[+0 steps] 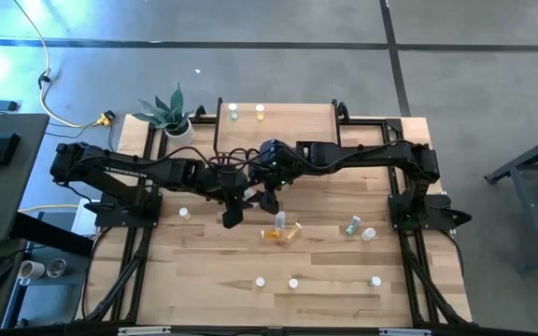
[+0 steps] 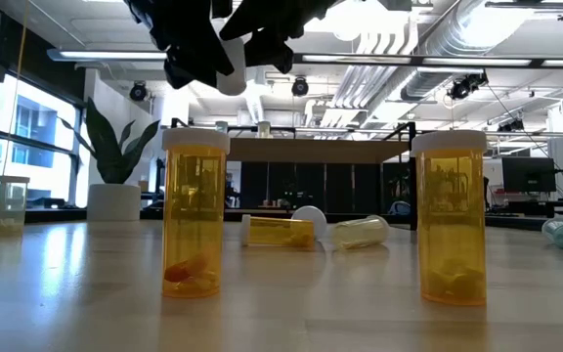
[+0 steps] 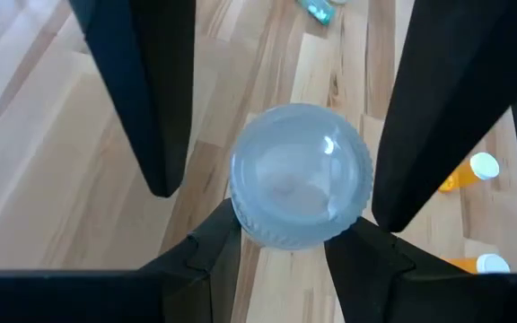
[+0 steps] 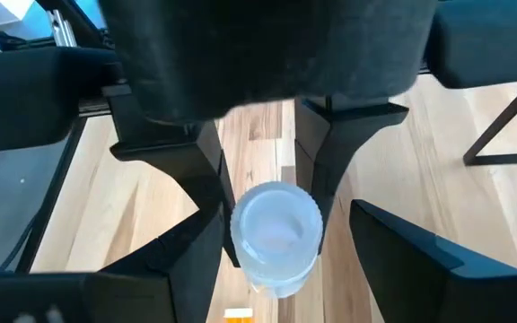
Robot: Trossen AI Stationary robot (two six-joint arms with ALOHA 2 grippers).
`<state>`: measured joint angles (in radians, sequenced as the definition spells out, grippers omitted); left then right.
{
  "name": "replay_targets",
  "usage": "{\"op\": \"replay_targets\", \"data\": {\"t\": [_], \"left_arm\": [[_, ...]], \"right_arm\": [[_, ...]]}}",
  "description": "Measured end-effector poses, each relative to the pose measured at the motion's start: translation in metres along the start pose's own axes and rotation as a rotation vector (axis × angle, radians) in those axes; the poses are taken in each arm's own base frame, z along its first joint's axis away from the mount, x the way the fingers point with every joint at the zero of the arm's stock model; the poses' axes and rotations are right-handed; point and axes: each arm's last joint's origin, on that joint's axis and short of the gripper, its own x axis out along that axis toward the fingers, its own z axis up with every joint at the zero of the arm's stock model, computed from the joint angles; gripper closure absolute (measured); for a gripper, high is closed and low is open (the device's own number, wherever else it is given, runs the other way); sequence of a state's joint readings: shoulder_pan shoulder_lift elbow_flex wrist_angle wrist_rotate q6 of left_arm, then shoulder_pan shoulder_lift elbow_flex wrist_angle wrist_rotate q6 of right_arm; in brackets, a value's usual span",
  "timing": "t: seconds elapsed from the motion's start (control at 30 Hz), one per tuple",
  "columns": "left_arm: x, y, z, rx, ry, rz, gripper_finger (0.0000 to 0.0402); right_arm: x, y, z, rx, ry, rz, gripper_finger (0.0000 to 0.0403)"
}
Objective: Pick and place medicine bottles onto shelf by color
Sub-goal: Put the bottom left white pill bottle on the shelf
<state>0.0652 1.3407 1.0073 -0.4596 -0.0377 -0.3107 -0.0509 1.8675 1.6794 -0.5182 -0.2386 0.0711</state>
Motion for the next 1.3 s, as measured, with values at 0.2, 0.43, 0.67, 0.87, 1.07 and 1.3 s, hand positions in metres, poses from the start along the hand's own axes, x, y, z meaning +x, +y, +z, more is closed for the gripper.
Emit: {"op": "replay_targets", "data": {"t": [0.2,0.43,0.67,0.87,1.07,1.3], "left_arm": [[0.000,0.001,0.000,0.000,-0.007,0.019,0.0270],[0.000,0.001,0.000,0.000,-0.009,0.022,0.0270],[0.000,0.001,0.000,-0.001,-0.008,0.022,0.0270],[0.000,0.001,0.000,-0.001,-0.009,0.024,0.0269],[0.000,0.001,0.001,-0.041,-0.020,0.056,0.0237],[0.000,0.002,0.001,-0.038,-0.027,0.072,0.0184]], "right_arm": [[0.000,0.001,0.000,0.008,0.002,0.020,0.0201],[0.000,0.001,0.000,0.026,0.003,0.024,0.0243],[0.000,0.001,0.000,0.026,0.003,0.026,0.0275],[0.000,0.001,0.000,0.026,0.003,0.023,0.0277],[-0.001,-0.001,0.000,0.028,0.000,0.010,0.0279],[-0.003,-0.011,0.000,0.045,0.000,-0.005,0.0279]]}}
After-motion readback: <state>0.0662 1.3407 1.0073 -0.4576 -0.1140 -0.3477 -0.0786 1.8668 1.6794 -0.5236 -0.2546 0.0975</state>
